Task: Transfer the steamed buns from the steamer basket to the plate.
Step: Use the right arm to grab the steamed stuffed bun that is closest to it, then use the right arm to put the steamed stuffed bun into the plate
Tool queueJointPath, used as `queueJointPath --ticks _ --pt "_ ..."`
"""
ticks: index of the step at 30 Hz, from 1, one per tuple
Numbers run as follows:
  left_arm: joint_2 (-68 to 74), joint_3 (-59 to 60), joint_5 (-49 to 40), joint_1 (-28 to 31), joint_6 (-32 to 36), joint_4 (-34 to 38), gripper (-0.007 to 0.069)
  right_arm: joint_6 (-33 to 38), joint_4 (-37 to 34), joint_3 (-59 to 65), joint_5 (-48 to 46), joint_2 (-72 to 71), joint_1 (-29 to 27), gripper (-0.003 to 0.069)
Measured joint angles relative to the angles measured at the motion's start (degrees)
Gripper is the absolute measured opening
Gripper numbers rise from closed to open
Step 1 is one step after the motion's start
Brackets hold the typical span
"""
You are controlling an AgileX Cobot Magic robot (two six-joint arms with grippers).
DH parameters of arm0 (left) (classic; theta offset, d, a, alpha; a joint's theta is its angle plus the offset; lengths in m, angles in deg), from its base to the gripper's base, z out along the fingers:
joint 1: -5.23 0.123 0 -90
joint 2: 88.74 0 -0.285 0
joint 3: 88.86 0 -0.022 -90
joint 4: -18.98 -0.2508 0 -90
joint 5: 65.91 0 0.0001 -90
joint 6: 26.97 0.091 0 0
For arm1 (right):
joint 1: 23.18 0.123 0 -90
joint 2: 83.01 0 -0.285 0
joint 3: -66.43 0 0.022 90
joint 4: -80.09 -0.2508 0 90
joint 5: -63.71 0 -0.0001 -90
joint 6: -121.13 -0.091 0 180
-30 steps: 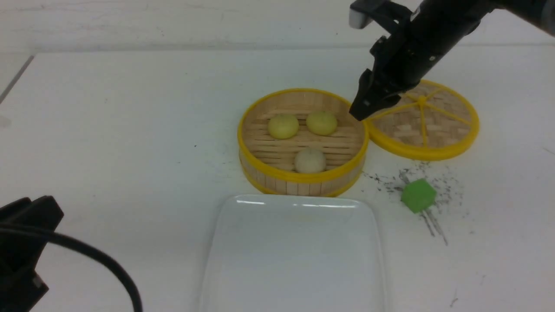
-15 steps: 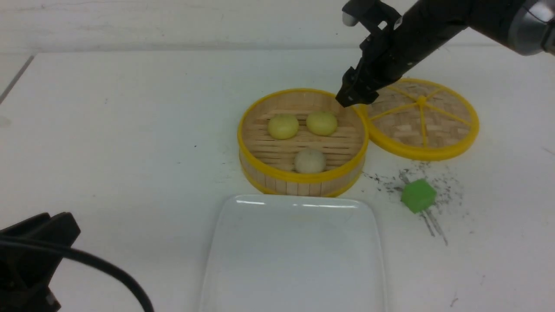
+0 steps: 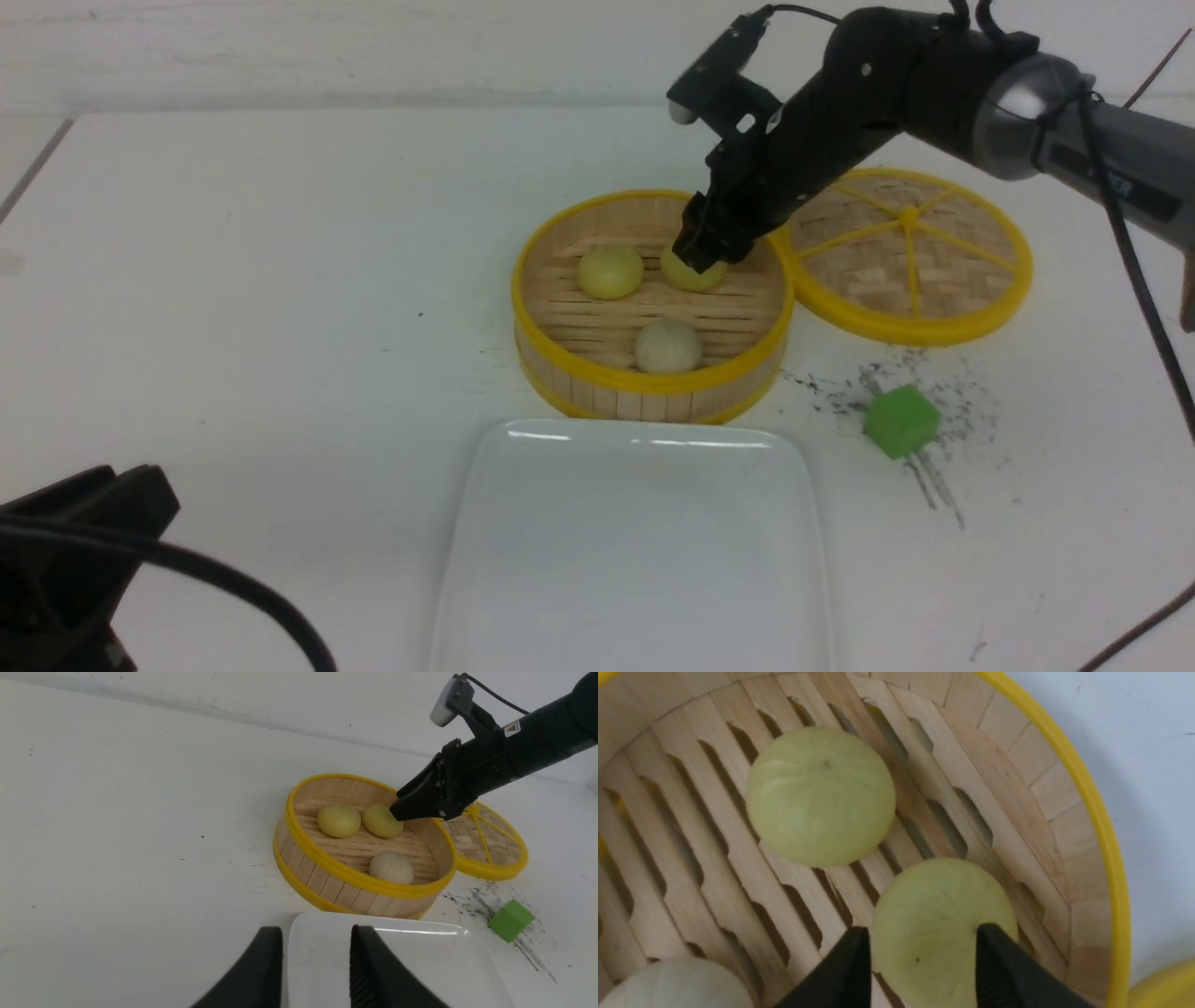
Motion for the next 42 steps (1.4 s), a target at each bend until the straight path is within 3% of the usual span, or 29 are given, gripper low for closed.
queueJointPath --ticks 7,25,29,36,42 --pt "0.0 0.0 -0.3 0.0 0.0 0.0 0.024 -1.0 -0.2 -0.4 -1.6 0.1 0.0 0.0265" --pt "0.0 0.0 -0.3 0.0 0.0 0.0 0.024 -1.4 -0.2 -0.4 -2.8 2.6 0.0 0.0258" --pt "0.0 0.0 -0.3 0.0 0.0 0.0 0.024 -1.2 -0.2 -0.4 -0.3 3.5 0.0 0.0218" --pt "0.0 0.0 -0.3 0.0 0.0 0.0 0.024 -0.8 -0.2 -0.5 3.2 3.5 0.0 0.0004" --pt "0.0 0.0 -0.3 0.0 0.0 0.0 0.024 -0.8 0.4 -0.5 3.1 3.1 0.0 0.0001"
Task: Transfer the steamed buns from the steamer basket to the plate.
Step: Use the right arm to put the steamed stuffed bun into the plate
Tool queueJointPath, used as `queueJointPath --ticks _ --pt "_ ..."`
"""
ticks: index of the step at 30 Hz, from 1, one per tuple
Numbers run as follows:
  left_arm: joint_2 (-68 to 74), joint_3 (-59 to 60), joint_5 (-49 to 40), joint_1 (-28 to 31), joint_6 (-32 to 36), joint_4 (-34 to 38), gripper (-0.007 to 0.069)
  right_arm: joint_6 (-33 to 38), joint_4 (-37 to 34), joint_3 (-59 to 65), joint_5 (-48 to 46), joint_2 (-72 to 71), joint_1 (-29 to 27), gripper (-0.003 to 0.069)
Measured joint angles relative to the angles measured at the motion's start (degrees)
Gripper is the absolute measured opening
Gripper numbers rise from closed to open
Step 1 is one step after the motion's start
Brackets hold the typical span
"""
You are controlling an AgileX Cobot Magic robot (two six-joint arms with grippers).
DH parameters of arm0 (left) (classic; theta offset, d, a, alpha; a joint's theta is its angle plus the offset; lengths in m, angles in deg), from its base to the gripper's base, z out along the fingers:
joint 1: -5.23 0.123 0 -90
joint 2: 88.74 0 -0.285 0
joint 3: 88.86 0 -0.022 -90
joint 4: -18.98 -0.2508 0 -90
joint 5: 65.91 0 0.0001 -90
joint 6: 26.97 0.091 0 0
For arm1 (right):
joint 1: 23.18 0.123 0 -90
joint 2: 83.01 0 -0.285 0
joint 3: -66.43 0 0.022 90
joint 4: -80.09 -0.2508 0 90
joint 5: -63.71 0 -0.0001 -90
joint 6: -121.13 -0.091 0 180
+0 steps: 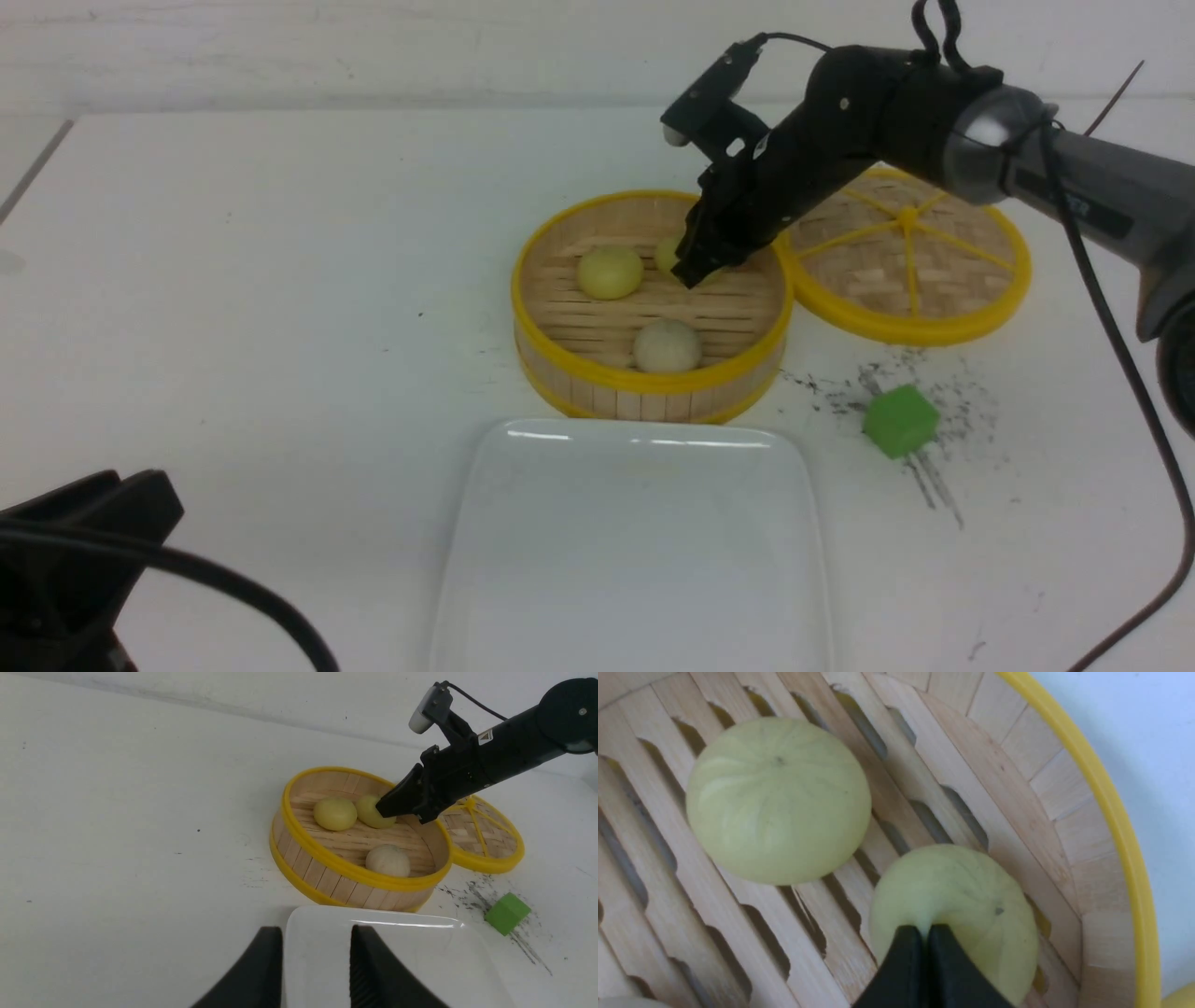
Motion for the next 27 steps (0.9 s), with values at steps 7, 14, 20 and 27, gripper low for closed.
queueJointPath --ticks 7,14,20,27 --pt "0.0 0.0 0.0 0.0 0.0 -0.4 0.024 0.0 1.1 0.1 -3.5 -6.4 -0.1 0.0001" --pt "0.0 0.0 0.0 0.0 0.0 -0.4 0.024 0.0 1.1 0.1 -8.5 -18.2 -0.1 0.0001" --pt "0.0 0.0 0.1 0.0 0.0 -0.4 0.024 -1.1 0.6 0.1 -20.8 -26.1 -0.1 0.0004" --pt "0.0 0.0 0.4 0.0 0.0 -0.4 0.024 -3.3 -4.2 1.9 -29.7 -29.1 0.1 0.0006"
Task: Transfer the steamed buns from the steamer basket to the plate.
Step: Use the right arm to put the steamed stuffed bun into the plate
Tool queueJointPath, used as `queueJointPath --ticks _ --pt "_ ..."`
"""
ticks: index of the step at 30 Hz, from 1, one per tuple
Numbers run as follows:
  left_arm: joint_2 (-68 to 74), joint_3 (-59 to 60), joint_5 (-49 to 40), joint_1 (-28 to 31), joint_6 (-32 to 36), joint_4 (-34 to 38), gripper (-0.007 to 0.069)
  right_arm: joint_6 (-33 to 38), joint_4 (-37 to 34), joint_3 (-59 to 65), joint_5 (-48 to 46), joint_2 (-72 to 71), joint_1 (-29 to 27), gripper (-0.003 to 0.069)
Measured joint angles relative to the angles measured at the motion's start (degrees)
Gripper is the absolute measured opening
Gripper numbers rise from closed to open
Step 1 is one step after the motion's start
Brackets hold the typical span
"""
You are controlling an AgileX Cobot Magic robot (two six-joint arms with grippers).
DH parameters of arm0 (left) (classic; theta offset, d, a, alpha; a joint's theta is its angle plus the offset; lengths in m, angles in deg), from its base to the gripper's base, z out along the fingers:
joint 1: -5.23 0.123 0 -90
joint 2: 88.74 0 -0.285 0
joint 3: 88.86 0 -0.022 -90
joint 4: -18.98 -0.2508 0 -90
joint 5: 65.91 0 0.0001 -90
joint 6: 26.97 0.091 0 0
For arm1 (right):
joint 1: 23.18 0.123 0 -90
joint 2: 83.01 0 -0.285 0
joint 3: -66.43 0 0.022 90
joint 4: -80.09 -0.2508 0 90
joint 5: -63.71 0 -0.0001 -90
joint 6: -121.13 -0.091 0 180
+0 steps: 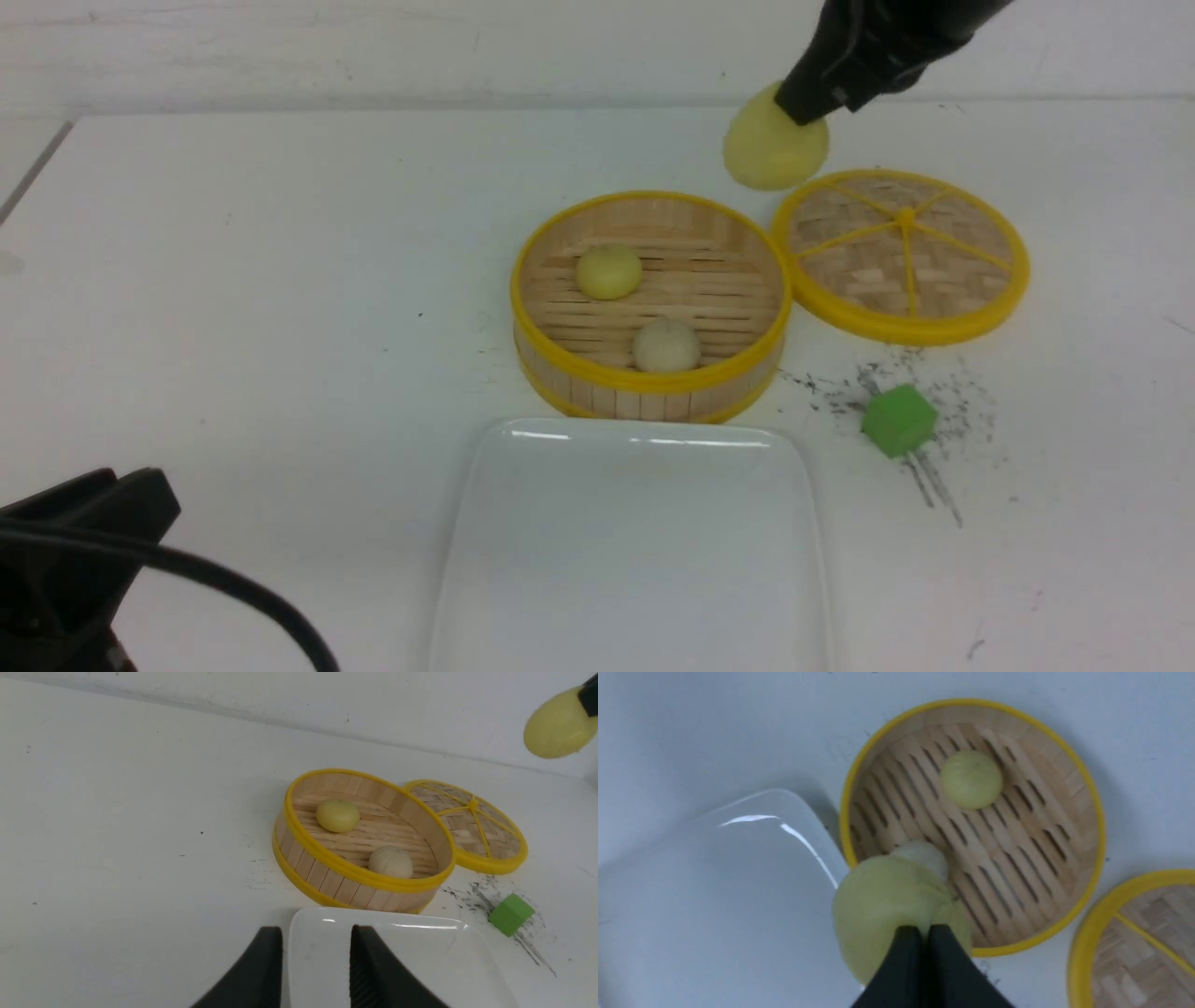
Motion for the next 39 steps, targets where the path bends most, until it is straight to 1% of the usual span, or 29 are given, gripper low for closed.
queueJointPath --ticks 4,6,7,8,9,11,13,15,16,20,25,27,29,30,32,37,39 --pt "0.0 0.0 0.1 0.0 0.0 0.0 0.024 -1.9 -1.2 4.8 0.1 -1.2 1.6 0.0007" --pt "0.0 0.0 0.1 0.0 0.0 0.0 0.024 -3.7 -1.4 10.9 0.2 -2.7 3.4 0.0009" --pt "0.0 0.0 0.1 0.0 0.0 0.0 0.024 -3.8 -1.4 11.9 0.2 -2.9 3.5 0.0009" --pt "0.0 0.0 0.1 0.0 0.0 0.0 0.024 -4.1 -2.1 16.1 0.3 -3.7 4.4 0.0009" --pt "0.0 0.0 0.1 0.0 0.0 0.0 0.024 -4.1 -2.4 17.2 0.3 -3.9 4.7 0.0009" --pt "0.0 0.0 0.1 0.0 0.0 0.0 0.024 -4.1 -4.4 23.6 0.6 -4.3 5.4 0.0011" --pt "0.0 0.0 0.1 0.0 0.0 0.0 0.024 -4.1 -5.0 26.3 0.9 -4.3 5.6 0.0012" --pt "0.0 0.0 0.0 0.0 0.0 0.0 0.024 -3.3 -5.4 34.0 1.6 -4.3 6.3 0.0012" --pt "0.0 0.0 0.0 0.0 0.0 0.0 0.024 -3.2 -5.5 34.5 1.7 -4.3 6.3 0.0012" --pt "0.0 0.0 -0.1 0.0 0.0 0.0 0.024 -0.6 -7.0 44.2 6.9 -4.3 6.6 0.0012" --pt "0.0 0.0 -0.2 0.0 0.0 -0.1 0.024 2.9 -10.9 49.9 9.9 -4.3 6.6 0.0013" --pt "0.0 0.0 -0.2 0.0 0.0 -0.1 0.024 5.8 -13.1 52.2 11.5 -4.3 6.6 0.0013" --pt "0.0 0.0 -0.2 0.0 0.0 -0.1 0.024 8.2 -15.3 53.7 13.0 -4.3 6.6 0.0013" --pt "0.0 0.0 -0.2 0.0 0.0 -0.1 0.024 8.4 -15.3 53.9 13.0 -4.3 6.6 0.0013" --pt "0.0 0.0 -0.2 0.0 0.0 0.0 0.024 11.7 -18.2 55.4 14.2 -4.3 6.6 0.0013" --pt "0.0 0.0 -0.2 0.0 0.0 0.0 0.024 13.1 -19.2 56.5 14.4 -4.4 6.6 0.0016" --pt "0.0 0.0 -0.2 0.0 0.0 0.0 0.024 13.6 -19.1 56.6 14.2 -4.4 6.6 0.0031"
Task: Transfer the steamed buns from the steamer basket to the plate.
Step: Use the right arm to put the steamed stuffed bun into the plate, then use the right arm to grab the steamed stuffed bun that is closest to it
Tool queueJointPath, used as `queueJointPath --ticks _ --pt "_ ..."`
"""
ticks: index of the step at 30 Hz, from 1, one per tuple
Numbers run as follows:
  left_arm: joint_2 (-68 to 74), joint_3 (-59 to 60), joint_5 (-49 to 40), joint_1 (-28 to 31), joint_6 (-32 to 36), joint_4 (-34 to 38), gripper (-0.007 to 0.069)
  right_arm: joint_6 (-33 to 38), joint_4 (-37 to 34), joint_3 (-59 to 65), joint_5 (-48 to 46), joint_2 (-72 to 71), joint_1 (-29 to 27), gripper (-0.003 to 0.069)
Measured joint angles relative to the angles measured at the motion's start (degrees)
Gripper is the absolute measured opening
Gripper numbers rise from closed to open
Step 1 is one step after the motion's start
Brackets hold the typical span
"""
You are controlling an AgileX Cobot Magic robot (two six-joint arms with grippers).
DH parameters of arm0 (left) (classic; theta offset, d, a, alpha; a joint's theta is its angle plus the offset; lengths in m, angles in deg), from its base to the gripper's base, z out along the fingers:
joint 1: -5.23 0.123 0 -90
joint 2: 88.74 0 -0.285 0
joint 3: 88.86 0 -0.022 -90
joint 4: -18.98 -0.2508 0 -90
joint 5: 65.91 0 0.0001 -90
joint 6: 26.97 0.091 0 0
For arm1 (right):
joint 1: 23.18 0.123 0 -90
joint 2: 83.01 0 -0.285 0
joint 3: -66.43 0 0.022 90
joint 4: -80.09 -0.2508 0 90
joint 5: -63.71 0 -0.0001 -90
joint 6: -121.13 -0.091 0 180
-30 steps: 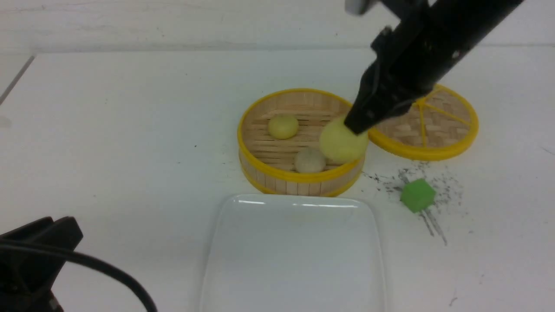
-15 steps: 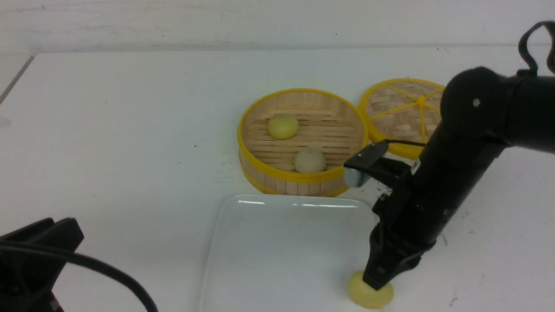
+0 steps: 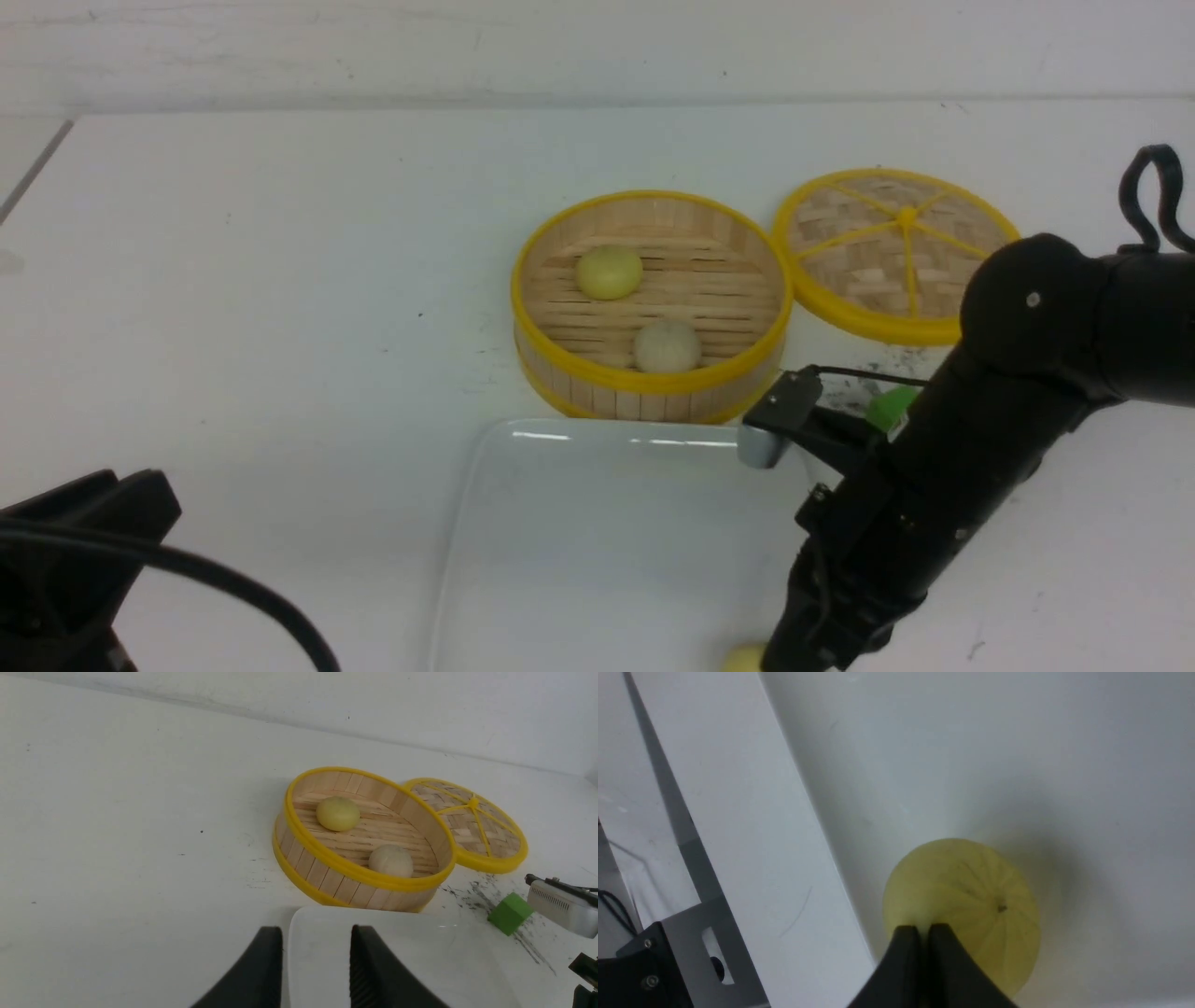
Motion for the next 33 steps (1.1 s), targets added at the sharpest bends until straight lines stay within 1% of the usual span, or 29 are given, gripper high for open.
queueJointPath --ticks 2,5,6,7,9,12,13,14,16,18,23,25,26,27,30,31,33 --pt "0.0 0.0 -0.2 0.0 0.0 0.0 0.024 0.2 0.1 0.0 0.1 0.0 0.0 0.0061" --pt "0.0 0.0 -0.3 0.0 0.0 0.0 0.024 0.5 0.1 0.0 0.5 0.0 0.0 0.0173" --pt "0.0 0.0 -0.3 0.0 0.0 0.0 0.024 0.5 0.1 0.0 0.6 0.0 0.0 0.0195" --pt "0.0 0.0 -0.5 0.0 0.0 0.0 0.024 0.7 0.1 0.0 0.6 -0.1 0.0 0.0279" --pt "0.0 0.0 -0.6 0.0 0.0 0.0 0.024 0.8 0.1 0.0 0.6 -0.1 0.0 0.04" --pt "0.0 0.0 -0.6 0.0 0.0 0.0 0.024 1.4 0.1 -0.8 0.8 -0.3 0.0 0.054" --pt "0.0 0.0 -0.6 0.0 0.0 0.0 0.024 1.5 0.1 -0.8 0.8 -0.3 0.0 0.0547" --pt "0.0 0.0 -0.8 0.0 0.0 0.1 0.024 1.9 0.1 -2.7 0.9 -0.3 0.0 0.0589" --pt "0.0 0.0 -1.0 0.0 0.0 0.4 0.024 2.1 -0.3 -6.1 0.9 -0.3 0.0 0.0601" --pt "0.6 0.0 -1.4 0.0 0.0 0.8 0.0241 2.1 -1.1 -10.6 0.4 -0.3 0.0 0.0591" --pt "2.9 0.0 -2.3 0.0 0.0 1.0 0.0241 2.2 -1.0 -24.2 -5.8 -0.3 0.0 0.051" --pt "3.8 0.0 -2.9 0.0 0.0 1.4 0.0241 2.2 1.1 -29.1 -8.2 -0.3 0.0 0.0463" --pt "3.8 0.0 -2.9 0.0 0.0 1.5 0.0241 2.2 1.6 -30.0 -8.5 -0.3 0.0 0.0454" --pt "4.2 0.0 -3.2 0.0 0.0 1.9 0.0241 2.2 4.4 -33.6 -8.8 -0.3 0.0 0.0417" --pt "4.4 0.0 -3.2 0.0 0.8 2.3 0.0241 1.6 8.1 -37.0 -8.1 -0.3 0.0 0.0377" --pt "4.4 0.0 -3.2 0.0 1.5 2.6 0.0241 0.3 9.2 -37.9 -7.0 -0.3 0.0 0.0366" --pt "4.4 0.0 -3.2 0.0 2.5 3.1 0.0241 -1.0 10.1 -38.2 -5.8 -0.1 0.0 0.0361"
